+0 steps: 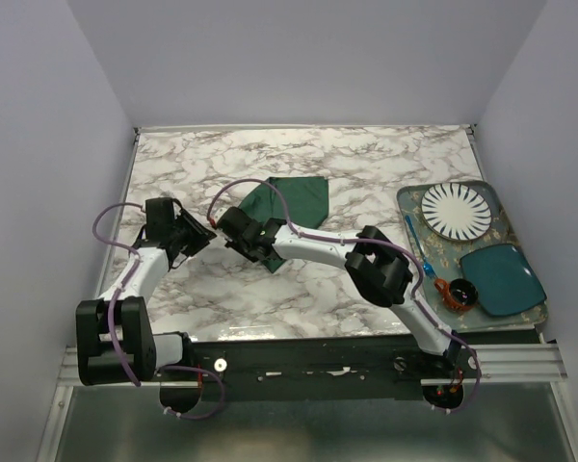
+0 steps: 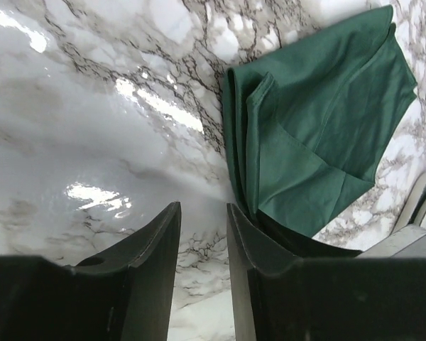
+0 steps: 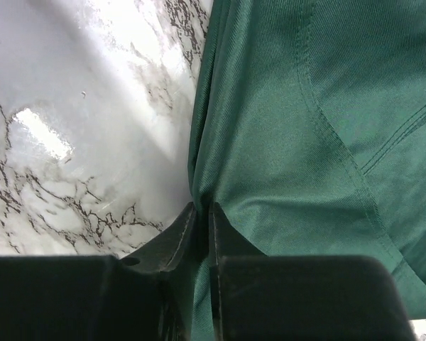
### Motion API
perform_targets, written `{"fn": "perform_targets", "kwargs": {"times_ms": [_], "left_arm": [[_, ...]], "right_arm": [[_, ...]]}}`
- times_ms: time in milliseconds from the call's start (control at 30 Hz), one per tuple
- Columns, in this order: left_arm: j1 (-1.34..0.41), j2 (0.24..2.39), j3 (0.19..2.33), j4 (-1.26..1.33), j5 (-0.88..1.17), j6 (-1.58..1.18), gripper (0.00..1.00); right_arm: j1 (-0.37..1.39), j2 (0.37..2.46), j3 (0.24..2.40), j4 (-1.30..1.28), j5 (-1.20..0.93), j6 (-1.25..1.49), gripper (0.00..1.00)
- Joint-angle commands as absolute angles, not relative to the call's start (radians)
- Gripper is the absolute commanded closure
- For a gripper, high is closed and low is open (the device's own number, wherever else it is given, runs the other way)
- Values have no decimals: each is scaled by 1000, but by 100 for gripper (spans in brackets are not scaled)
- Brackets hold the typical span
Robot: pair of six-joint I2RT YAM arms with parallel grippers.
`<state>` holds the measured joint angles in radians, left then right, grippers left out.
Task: Fold the napkin, place the utensils inside, and roll it up
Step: Roll the napkin with the utensil
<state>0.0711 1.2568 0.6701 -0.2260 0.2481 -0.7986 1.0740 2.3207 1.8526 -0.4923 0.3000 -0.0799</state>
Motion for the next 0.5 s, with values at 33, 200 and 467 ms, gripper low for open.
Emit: {"fn": "perform_targets", "kwargs": {"times_ms": [33,200,467], "left_arm": [[78,1268,574,-40,370,-825,53],[77,1376,540,116,495,-871,44],[66,1477,503,294,532,-976,39]], "right_arm": [[1065,2344,1856,-515,247,-89,87],[1049,2315,1848,-511,154,-80,96],[1000,2272,1824,-497,-7,-49,99]]}}
